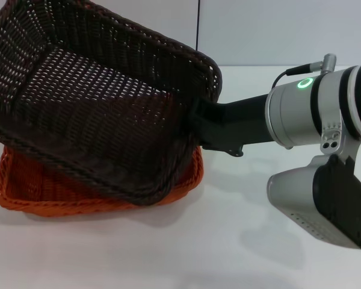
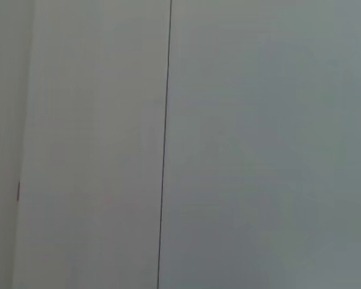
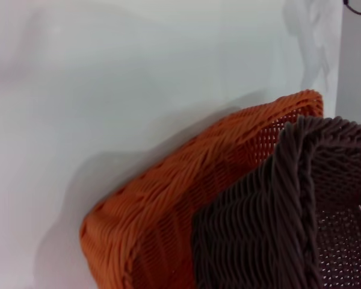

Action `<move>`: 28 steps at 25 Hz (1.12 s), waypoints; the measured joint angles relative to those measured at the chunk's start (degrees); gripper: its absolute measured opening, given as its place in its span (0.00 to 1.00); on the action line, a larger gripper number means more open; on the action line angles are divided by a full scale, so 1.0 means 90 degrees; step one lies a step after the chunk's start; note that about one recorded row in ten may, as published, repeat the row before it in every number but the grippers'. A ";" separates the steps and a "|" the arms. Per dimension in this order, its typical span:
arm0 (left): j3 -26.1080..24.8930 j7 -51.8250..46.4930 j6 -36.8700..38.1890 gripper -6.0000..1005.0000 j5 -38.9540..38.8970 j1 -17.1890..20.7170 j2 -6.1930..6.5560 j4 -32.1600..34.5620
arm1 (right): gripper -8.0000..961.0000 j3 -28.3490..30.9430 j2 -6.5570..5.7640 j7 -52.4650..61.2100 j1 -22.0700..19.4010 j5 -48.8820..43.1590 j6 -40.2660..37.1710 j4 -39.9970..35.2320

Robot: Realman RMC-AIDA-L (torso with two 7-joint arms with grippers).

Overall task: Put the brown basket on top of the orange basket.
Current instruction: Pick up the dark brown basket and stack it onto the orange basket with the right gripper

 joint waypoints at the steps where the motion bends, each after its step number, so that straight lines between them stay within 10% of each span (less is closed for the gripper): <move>1: 0.0000 0.0000 0.0000 0.75 0.0000 0.0000 0.0000 0.0000 | 0.17 0.0052 -0.0004 -0.0157 0.0015 0.0029 0.0001 0.0056; 28: 0.0162 -0.0043 -0.0083 0.75 -0.0088 0.0000 -0.0010 0.0000 | 0.17 0.0548 -0.0116 -0.1167 0.0228 0.0709 0.0007 0.1009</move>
